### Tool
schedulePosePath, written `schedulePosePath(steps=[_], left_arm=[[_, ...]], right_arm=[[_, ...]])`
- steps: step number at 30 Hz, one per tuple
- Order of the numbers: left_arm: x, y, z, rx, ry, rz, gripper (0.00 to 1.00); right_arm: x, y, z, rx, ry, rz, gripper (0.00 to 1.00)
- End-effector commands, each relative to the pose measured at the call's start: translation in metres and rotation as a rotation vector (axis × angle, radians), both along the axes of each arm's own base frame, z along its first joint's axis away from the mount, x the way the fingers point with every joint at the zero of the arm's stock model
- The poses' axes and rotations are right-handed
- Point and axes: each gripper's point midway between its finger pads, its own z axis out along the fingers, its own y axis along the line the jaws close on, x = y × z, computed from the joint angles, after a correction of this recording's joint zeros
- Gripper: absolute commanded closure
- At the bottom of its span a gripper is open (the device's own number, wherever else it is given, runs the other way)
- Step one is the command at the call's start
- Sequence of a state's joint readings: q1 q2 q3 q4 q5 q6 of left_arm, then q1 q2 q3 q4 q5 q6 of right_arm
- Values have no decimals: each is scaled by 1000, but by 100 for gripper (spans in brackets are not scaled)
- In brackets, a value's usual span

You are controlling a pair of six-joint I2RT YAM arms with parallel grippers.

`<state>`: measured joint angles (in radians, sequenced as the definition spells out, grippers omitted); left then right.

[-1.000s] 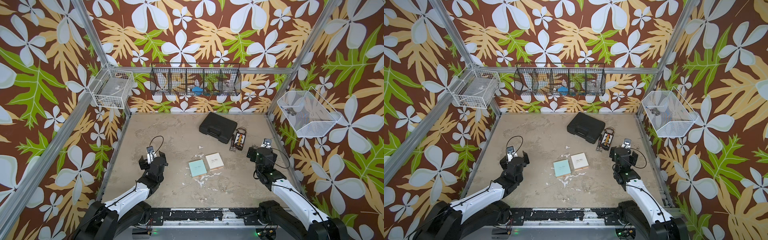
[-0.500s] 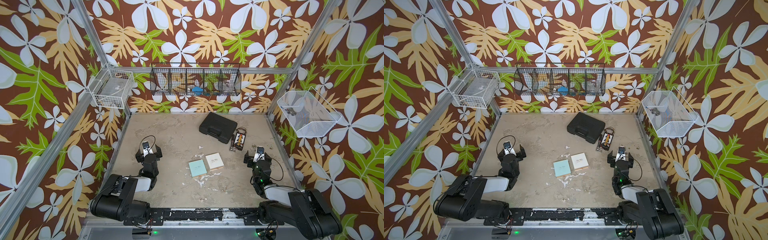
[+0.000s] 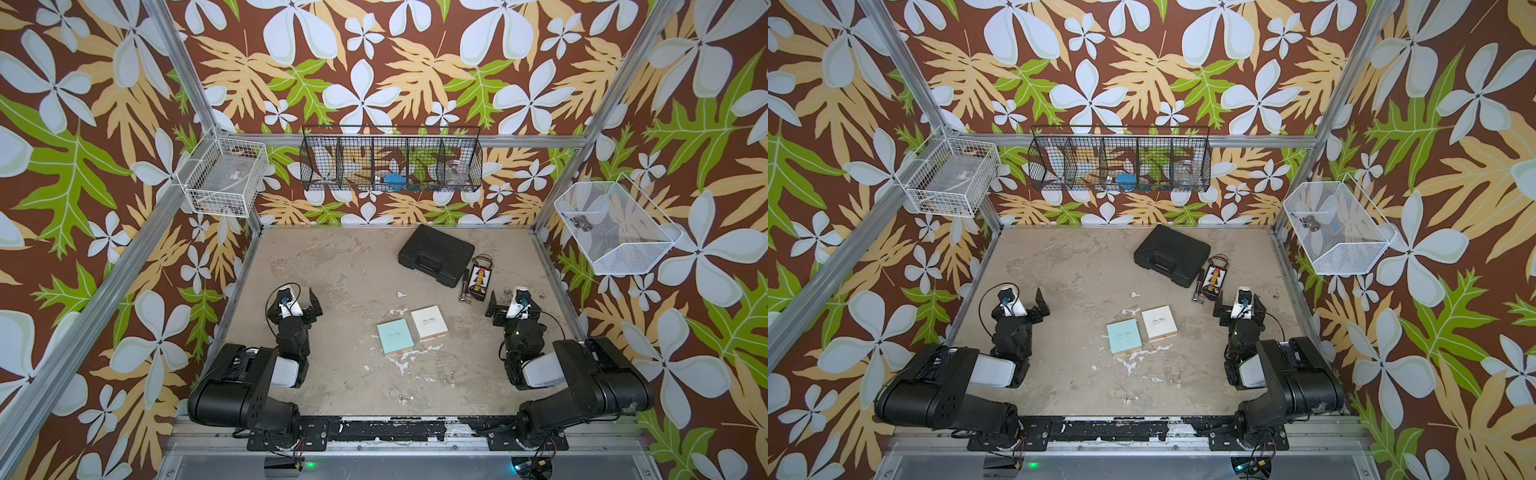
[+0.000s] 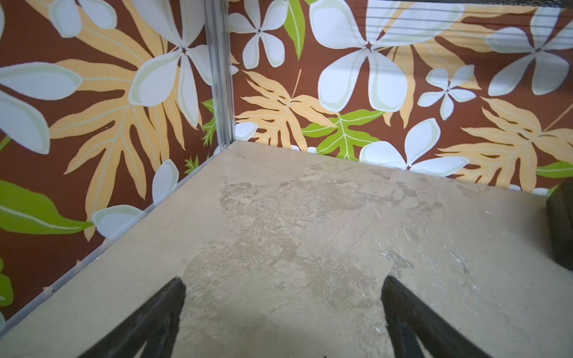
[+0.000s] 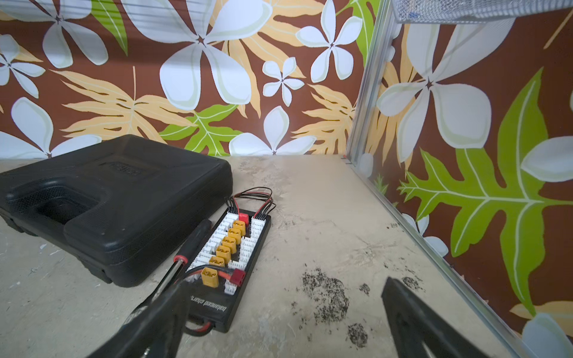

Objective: Take out the earrings from the drawer-style jewelry box
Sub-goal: Reset both arms

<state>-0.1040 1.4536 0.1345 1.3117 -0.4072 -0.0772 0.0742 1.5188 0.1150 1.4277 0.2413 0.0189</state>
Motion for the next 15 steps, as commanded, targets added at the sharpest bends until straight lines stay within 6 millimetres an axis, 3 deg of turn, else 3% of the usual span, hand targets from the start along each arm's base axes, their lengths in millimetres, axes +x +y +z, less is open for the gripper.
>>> schedulePosePath(steps=[1,15], left_arm=[[2,-4,4,-22,-18,-27,0],[3,-4,3,-20,-16,-30,0]], right_arm=[[4,-7,3,23,-4,-44,0],[6,-8,2,22,2,-49,0]])
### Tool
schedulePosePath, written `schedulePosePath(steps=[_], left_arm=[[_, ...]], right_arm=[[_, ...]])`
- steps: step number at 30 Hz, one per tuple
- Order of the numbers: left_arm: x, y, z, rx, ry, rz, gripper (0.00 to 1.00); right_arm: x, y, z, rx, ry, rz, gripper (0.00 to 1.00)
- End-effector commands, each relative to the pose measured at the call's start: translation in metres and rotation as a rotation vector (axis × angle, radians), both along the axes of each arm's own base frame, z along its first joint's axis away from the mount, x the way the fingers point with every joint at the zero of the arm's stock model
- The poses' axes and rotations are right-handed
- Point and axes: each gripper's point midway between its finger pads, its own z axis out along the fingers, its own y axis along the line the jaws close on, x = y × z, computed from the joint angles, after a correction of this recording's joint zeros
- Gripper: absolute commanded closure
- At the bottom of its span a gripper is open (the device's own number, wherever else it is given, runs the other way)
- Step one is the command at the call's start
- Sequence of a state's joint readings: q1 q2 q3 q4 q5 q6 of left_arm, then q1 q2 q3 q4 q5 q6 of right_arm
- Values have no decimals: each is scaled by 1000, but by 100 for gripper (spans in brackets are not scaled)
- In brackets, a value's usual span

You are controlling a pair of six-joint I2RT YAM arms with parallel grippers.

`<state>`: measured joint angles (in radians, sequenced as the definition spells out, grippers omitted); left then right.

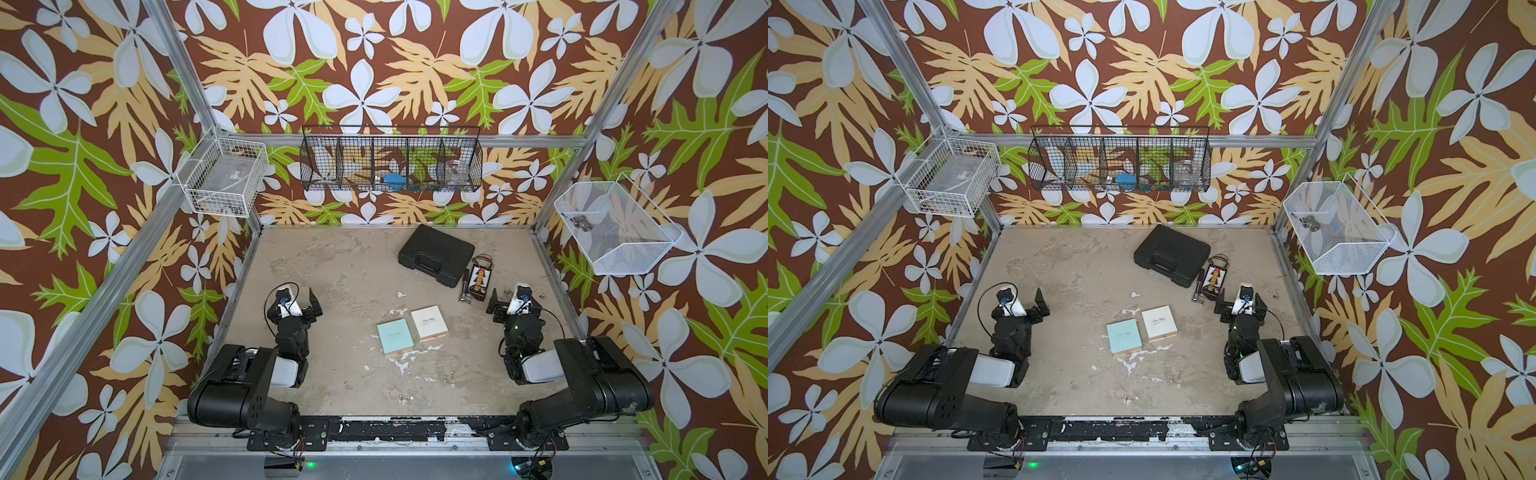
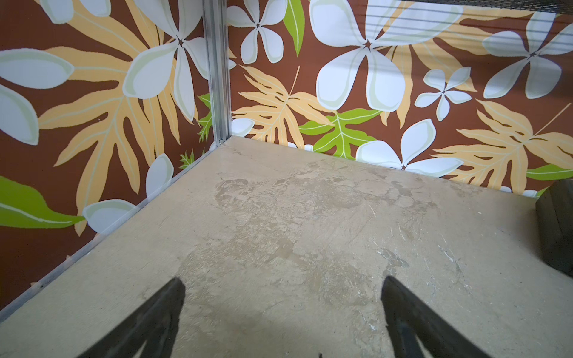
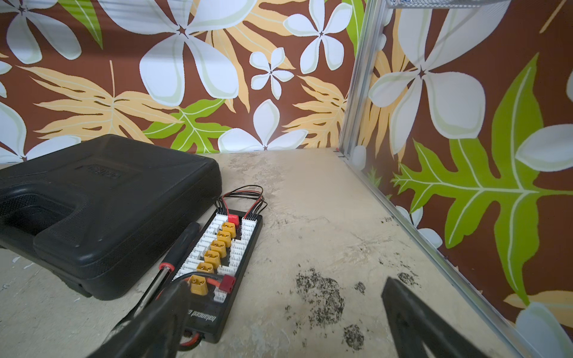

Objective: Take out the earrings from the drawer-style jewelry box
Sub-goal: Reset both arms

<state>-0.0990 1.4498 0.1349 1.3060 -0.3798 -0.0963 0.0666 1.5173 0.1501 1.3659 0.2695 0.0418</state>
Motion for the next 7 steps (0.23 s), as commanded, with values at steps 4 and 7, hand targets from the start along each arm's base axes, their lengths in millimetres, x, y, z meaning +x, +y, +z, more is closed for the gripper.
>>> schedulePosePath(steps=[4,7], left_arm=[[4,-2,2,1,-3,-13,0],[1,-2,4,1,-17,-16,0]], right_arm=[[0,-1,5,3,-18,-11,0],[0,-1,4,4,-18,-11,0]])
